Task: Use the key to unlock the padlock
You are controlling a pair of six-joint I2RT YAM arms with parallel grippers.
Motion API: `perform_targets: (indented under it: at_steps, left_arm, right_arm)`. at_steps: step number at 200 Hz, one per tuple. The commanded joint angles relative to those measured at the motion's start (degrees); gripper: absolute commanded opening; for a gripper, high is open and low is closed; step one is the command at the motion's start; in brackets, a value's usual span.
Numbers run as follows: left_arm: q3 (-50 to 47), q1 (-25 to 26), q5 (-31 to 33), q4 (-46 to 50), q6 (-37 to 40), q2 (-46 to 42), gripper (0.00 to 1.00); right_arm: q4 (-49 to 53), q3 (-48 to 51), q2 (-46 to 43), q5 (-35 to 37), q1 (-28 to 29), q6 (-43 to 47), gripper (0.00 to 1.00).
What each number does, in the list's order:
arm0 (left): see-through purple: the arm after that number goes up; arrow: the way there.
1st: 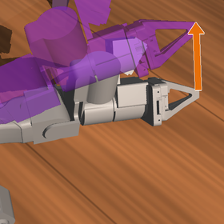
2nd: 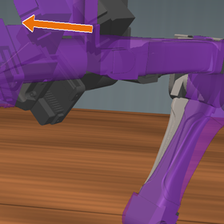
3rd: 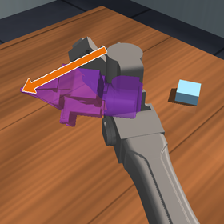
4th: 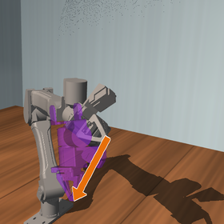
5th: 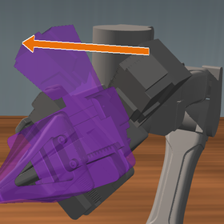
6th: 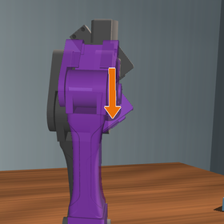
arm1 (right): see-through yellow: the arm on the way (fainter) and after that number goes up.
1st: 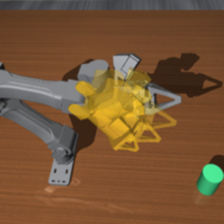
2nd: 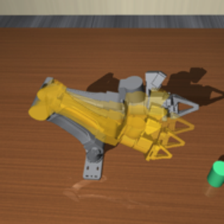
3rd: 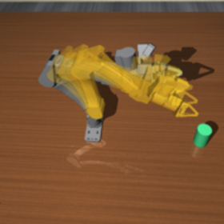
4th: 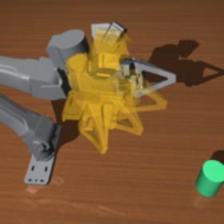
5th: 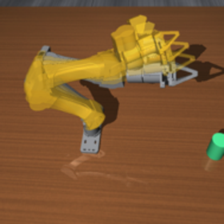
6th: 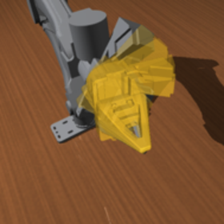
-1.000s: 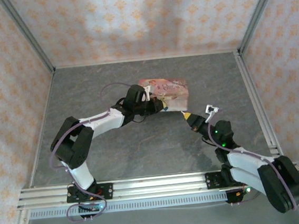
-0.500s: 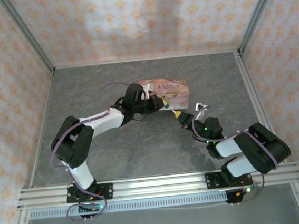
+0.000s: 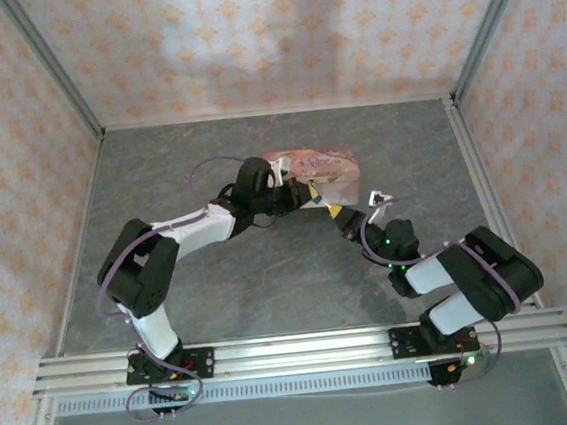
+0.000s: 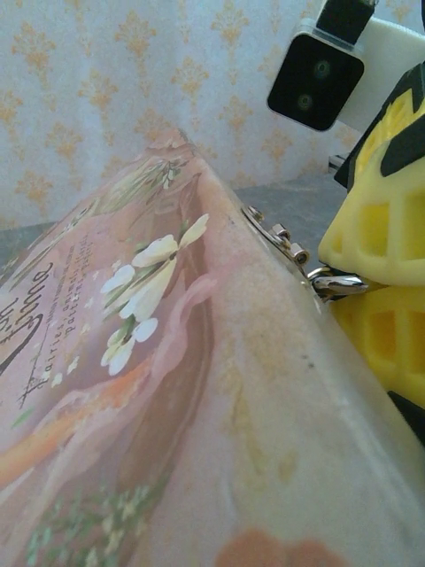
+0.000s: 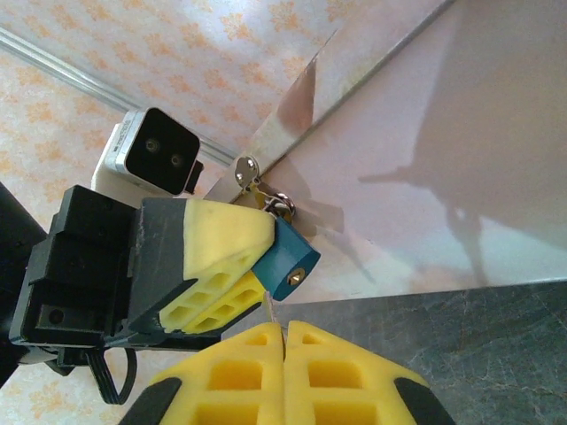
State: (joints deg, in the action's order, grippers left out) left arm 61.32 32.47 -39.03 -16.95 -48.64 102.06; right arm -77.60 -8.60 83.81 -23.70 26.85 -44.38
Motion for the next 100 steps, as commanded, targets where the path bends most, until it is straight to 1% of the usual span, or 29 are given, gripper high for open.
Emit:
perform_targets:
  at_steps: [1,35,100]
  left_arm:
    - [2.4,-0.6,-2.1,-5.4,-1.3,0.7,0.0]
    - [1.8,-0.9,-2.6,-8.1,-3.5,0.6,0.0]
    - [1.2,-1.0,-2.8,-8.4,-3.4,0.3,0.0]
  right_arm:
    - [-3.0,-1.4,1.3,0.6,0.4,-0.2,0.0]
    - [-3.0,-2.2,2.1,1.3,0.7,-0.3,0.0]
    - [-3.0,-3.8,3.2,2.3,0.8,-0.5,0.0]
